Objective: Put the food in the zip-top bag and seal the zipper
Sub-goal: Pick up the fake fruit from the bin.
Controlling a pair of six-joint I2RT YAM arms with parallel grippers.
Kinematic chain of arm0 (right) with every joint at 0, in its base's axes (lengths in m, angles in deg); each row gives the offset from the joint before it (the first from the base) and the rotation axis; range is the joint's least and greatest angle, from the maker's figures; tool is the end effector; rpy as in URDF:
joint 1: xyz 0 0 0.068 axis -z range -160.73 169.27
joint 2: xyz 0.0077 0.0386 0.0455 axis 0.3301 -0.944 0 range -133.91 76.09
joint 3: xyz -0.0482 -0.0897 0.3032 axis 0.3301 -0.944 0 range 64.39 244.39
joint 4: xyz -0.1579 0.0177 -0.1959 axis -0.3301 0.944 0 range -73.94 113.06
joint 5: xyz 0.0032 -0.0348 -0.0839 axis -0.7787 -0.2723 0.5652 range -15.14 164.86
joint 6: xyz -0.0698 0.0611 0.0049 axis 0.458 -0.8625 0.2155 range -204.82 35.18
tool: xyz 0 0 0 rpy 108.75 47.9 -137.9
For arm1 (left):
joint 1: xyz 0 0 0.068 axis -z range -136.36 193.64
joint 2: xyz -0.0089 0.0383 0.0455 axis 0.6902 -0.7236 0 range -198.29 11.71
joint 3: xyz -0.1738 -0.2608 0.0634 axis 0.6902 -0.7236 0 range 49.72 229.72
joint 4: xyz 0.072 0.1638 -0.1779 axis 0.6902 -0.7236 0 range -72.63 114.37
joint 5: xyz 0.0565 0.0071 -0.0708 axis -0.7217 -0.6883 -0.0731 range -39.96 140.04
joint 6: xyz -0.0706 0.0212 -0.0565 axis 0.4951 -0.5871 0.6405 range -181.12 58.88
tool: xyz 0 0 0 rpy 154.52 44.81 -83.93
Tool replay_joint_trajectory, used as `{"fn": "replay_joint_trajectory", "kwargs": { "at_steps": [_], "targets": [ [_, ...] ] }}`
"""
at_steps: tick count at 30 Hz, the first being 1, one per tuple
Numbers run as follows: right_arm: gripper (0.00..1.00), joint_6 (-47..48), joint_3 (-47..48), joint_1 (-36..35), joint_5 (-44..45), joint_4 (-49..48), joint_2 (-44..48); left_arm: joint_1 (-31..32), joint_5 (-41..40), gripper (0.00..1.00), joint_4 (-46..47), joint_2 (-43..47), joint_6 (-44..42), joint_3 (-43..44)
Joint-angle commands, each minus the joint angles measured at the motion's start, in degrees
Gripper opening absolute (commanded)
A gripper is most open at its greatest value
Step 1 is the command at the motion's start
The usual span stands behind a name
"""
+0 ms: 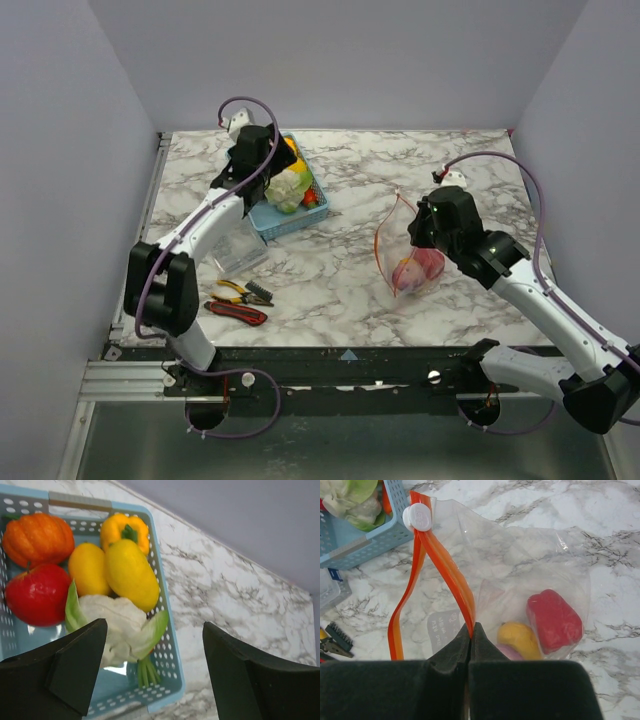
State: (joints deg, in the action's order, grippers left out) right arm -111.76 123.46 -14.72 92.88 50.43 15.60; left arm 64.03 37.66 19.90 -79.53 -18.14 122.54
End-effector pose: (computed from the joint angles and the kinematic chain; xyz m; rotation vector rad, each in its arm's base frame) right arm 0.2028 0.1057 0.3497 0.0424 2.1721 0.2660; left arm 0.3927 -0.1267 0.3477 -0.5305 1.9242 -0.5096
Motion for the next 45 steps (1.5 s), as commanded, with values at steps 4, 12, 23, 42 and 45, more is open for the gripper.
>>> {"fn": "replay_joint_trajectory", "kwargs": {
  "at_steps": [4, 12, 23, 42, 45],
  "targets": [
    [0.01, 0.31, 3.24, 0.18, -1.61, 1.37, -0.1, -4.33, -5.83, 0.88, 4.14, -14.57, 3.15, 12.7],
    [0.01, 0.57, 3.73, 0.23, -1.1, 2.05, -0.04, -5.61, -3.89, 0.93, 3.0, -27.56, 6.86, 24.14],
    [0.01, 1.63, 4.5, 0.21, -1.95, 1.5, -1.29, -5.7, 0.25, 0.78, -2.21, -32.07, 8.83, 27.64],
    [0.01, 1.96, 4.26, 0.24, -2.07, 0.79, -0.77, -5.7, 2.91, 0.43, -6.43, -32.71, 10.1, 28.22],
    [0.01, 2.22, 4.47, 0.23, -2.02, 1.09, -0.68, -5.78, 2.74, 0.27, -5.4, -30.73, 9.77, 27.21]
  ]
}}
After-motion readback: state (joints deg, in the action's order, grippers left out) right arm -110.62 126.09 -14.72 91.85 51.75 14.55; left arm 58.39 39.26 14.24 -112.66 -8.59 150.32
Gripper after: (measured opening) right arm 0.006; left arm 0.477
